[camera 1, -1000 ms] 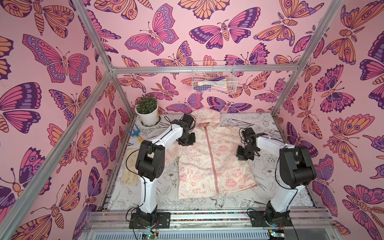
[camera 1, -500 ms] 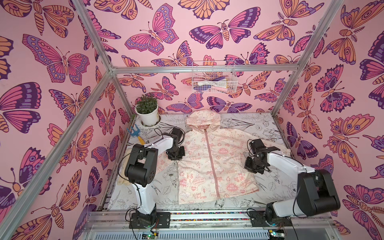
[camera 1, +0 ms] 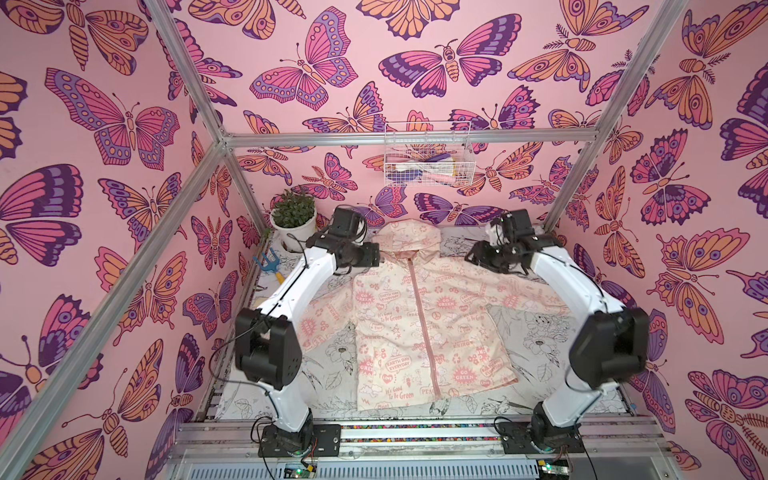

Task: Unzip the jacket
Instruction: Flatten out the jacket at the center of the board.

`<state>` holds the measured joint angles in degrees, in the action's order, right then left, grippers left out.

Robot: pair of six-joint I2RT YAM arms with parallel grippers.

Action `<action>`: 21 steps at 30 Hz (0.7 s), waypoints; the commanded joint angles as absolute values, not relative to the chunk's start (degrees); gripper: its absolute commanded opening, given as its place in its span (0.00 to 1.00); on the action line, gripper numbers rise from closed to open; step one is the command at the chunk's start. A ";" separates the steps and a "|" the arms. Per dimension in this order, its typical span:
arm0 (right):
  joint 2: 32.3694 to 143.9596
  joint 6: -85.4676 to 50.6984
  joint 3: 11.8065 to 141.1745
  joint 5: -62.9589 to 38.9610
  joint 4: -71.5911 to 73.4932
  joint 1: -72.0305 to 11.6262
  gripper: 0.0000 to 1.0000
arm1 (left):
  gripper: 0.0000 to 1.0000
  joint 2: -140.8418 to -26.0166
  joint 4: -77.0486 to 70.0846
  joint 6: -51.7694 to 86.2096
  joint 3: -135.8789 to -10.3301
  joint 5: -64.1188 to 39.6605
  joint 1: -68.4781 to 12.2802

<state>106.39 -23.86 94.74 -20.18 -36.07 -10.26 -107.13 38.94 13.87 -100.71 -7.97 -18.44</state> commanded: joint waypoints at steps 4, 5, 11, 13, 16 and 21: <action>122.84 -24.59 108.48 -28.31 -39.05 -10.46 0.47 | 0.81 -126.98 47.28 11.18 -120.63 -12.71 -20.18; 125.09 -24.63 110.26 -28.52 -39.73 -10.47 0.46 | 0.81 -130.01 49.22 11.03 -124.43 -12.60 -20.51; 132.11 -24.16 113.16 -27.67 -41.57 -10.16 0.43 | 0.80 -139.09 54.90 11.60 -131.76 -8.98 -20.96; 132.44 -24.64 111.81 -27.40 -41.28 -9.64 0.41 | 0.77 -139.86 54.90 12.39 -131.24 -8.25 -20.62; 130.81 -26.00 107.02 -26.49 -39.40 -9.08 0.36 | 0.63 -141.04 54.85 14.26 -130.83 -9.34 -19.55; 125.54 -29.19 94.11 -24.67 -33.47 -8.50 0.32 | 0.32 -141.42 54.70 18.65 -127.46 -9.84 -17.52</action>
